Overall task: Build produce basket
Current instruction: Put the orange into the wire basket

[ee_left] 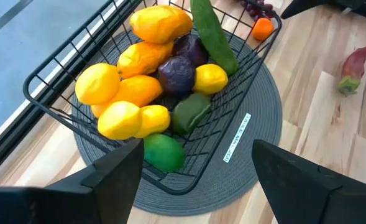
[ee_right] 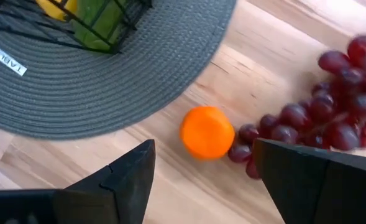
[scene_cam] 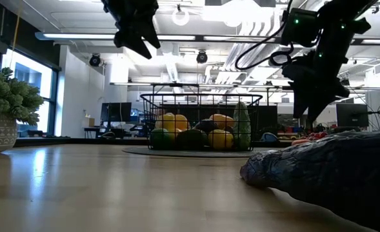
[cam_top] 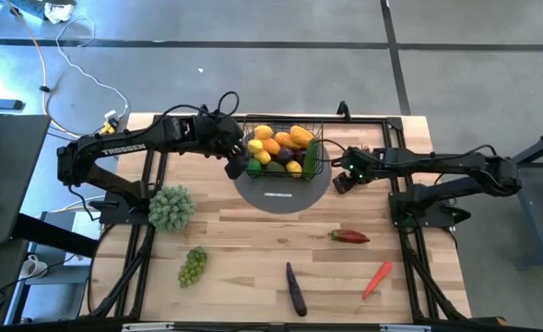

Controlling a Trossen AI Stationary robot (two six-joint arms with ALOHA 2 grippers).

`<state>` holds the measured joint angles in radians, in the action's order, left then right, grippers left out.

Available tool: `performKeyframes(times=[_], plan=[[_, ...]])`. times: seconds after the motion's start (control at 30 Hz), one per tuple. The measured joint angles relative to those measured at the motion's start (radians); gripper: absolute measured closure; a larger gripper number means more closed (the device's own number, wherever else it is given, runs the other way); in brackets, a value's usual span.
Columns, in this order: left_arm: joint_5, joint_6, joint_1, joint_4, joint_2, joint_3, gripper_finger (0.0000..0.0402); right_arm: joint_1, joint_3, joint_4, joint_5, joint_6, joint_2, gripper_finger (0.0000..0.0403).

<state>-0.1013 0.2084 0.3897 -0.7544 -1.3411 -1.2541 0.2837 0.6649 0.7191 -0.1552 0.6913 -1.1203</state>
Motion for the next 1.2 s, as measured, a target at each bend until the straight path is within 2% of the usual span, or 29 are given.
performKeyframes(times=[0.37,0.77,1.03,1.2], plan=[[0.001,-0.001,-0.003,-0.018,0.0,0.0,0.0115,0.0,-0.028,-0.071,0.001,-0.175,-0.024,0.0151],[-0.016,0.051,-0.013,0.015,0.063,0.128,0.0115,0.0,-0.028,-0.096,0.009,-0.176,-0.218,0.0151],[-0.019,0.051,-0.013,0.012,0.065,0.131,0.0115,0.0,-0.028,-0.144,-0.001,-0.176,-0.315,0.0151],[-0.019,0.051,-0.012,0.012,0.065,0.131,0.0115,0.0,-0.024,-0.149,0.001,-0.174,-0.331,0.0161]])
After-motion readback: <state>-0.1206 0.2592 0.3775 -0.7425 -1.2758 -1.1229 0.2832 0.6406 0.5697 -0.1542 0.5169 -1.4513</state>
